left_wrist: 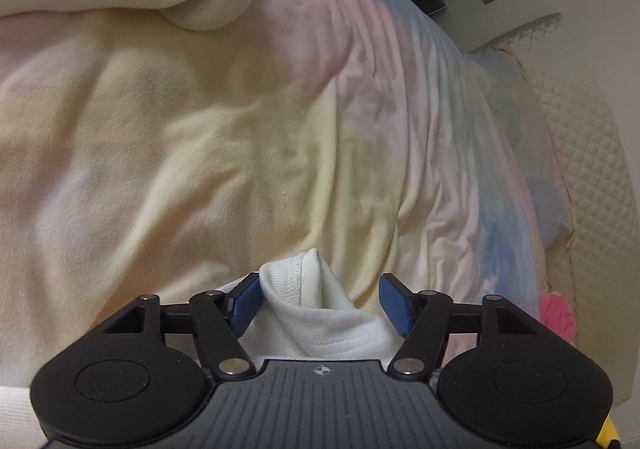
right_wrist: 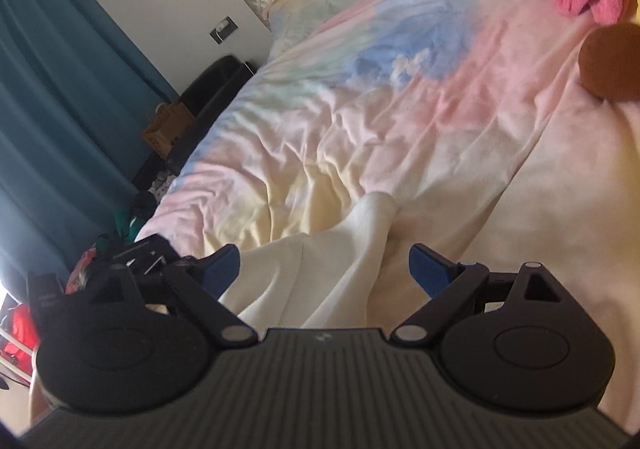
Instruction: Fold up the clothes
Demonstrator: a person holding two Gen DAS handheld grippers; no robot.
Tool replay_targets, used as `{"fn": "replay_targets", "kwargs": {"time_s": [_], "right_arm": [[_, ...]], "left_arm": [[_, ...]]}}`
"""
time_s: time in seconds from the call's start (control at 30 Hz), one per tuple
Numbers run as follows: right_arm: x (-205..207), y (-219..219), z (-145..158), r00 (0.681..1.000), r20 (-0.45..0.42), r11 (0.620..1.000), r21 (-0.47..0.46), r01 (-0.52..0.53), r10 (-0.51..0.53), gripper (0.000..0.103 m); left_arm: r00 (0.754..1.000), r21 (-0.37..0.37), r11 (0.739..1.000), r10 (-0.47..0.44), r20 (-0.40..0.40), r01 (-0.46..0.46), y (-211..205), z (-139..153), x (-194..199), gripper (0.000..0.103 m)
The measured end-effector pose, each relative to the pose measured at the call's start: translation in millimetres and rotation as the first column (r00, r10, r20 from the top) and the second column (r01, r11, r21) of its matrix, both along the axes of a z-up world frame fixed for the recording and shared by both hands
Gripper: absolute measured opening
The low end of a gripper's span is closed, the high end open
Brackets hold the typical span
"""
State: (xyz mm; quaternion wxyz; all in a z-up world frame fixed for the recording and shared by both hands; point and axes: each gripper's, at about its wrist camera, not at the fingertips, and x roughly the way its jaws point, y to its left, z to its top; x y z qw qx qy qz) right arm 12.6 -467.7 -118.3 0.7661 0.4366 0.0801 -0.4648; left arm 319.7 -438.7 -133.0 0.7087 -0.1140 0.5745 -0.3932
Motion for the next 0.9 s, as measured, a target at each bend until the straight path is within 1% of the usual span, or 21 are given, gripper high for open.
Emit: {"fn": "replay_targets", "kwargs": {"time_s": [0.07,0.1,0.13,0.17,0.23,0.3,0.33,0.37,0.4,0.47,0.5,0.53,0.6,0.63,0.67,0.7,0.73,0.77,0.83,0.87,0.9], "right_arm": [[1.6,-1.0,-2.6,1.0,0.001,1.0,0.017,-0.006,0.006,0.093],[1.1,-0.8,-2.8,1.0,0.005,1.0,0.021,-0.007,0.007,0.093],[0.4,-0.6,-2.7,1.0,0.01,1.0,0.023,-0.007,0.007,0.093],[-0.5,-0.1,-2.3,1.0,0.014,1.0,0.022,-0.005,0.004,0.093],[-2.0,0.3,-1.0,1.0,0.019,1.0,0.019,0.0,0.0,0.093],[-3.2,0.0,-0.3,1.0,0.024,1.0,0.02,0.002,-0.003,0.093],[-3.8,0.2,0.0,1.0,0.026,1.0,0.021,0.004,-0.004,0.093],[-4.4,0.5,0.3,1.0,0.028,1.0,0.022,0.006,-0.006,0.093],[-5.3,0.5,0.9,1.0,0.029,1.0,0.02,0.009,-0.009,0.093],[-6.1,0.5,2.3,1.0,0.03,1.0,0.012,0.008,-0.008,0.093],[-6.2,1.3,3.1,1.0,0.03,1.0,0.006,0.007,-0.008,0.093],[-6.6,1.9,3.5,1.0,0.029,1.0,-0.001,0.008,-0.008,0.093],[-7.5,1.7,4.0,1.0,0.03,1.0,-0.007,0.01,-0.01,0.093],[-7.9,1.0,3.9,0.999,0.032,1.0,-0.004,0.013,-0.013,0.093],[-8.2,0.4,3.7,0.999,0.034,1.0,0.0,0.015,-0.015,0.093],[-8.3,-0.2,3.6,0.999,0.037,1.0,0.002,0.016,-0.016,0.093],[-7.9,-0.4,3.5,0.999,0.037,1.0,0.002,0.015,-0.015,0.093],[-7.7,-0.4,3.0,0.999,0.037,1.0,0.005,0.012,-0.013,0.093],[-7.8,-0.4,2.2,0.999,0.04,1.0,0.012,0.01,-0.01,0.093],[-7.7,-0.3,2.2,0.999,0.04,1.0,0.012,0.011,-0.011,0.093],[-7.4,-0.3,2.3,0.999,0.04,1.0,0.012,0.012,-0.013,0.093]], "left_arm": [[0.999,0.0,1.0,-0.006,0.044,0.006,-5.2,3.8,-0.6,0.034],[0.998,-0.011,1.0,-0.012,0.061,0.012,-6.7,6.4,-0.7,0.03],[0.997,-0.021,1.0,-0.017,0.078,0.019,-8.3,8.9,-0.7,0.021],[0.996,-0.031,0.999,-0.024,0.087,0.027,-11.4,12.4,-1.8,0.018],[0.994,-0.05,0.998,-0.038,0.102,0.044,-18.6,19.9,-4.5,0.018],[0.989,-0.05,0.996,-0.074,0.126,0.08,-32.0,23.9,-8.5,0.019],[0.986,-0.048,0.994,-0.093,0.139,0.1,-39.1,25.7,-10.6,0.021],[0.982,-0.05,0.991,-0.114,0.152,0.123,-45.6,26.9,-13.2,0.03],[0.976,-0.048,0.989,-0.133,0.17,0.143,-52.0,27.1,-15.1,0.034],[0.965,-0.031,0.99,-0.13,0.228,0.141,-59.9,26.6,-18.4,0.04],[0.964,-0.033,0.99,-0.125,0.236,0.136,-62.5,24.8,-17.7,0.041],[0.964,-0.048,0.989,-0.125,0.235,0.14,-62.6,23.7,-17.8,0.044],[0.95,-0.089,0.977,-0.164,0.267,0.194,-61.3,28.3,-23.5,0.055],[0.94,-0.11,0.968,-0.185,0.286,0.224,-60.7,31.0,-26.7,0.064],[0.915,-0.092,0.959,-0.223,0.337,0.268,-62.0,35.6,-32.2,0.066],[0.875,-0.04,0.951,-0.266,0.405,0.307,-63.8,40.5,-39.5,0.065],[0.827,0.013,0.94,-0.307,0.471,0.341,-65.1,45.4,-47.0,0.061],[0.772,0.067,0.927,-0.347,0.532,0.37,-66.3,50.3,-54.5,0.057],[0.699,0.054,0.919,-0.334,0.633,0.39,-58.6,64.4,-64.0,0.054],[0.701,0.017,0.925,-0.3,0.647,0.381,-55.7,70.6,-63.6,0.054],[0.713,-0.027,0.931,-0.261,0.651,0.365,-53.3,76.4,-61.9,0.054]]}}
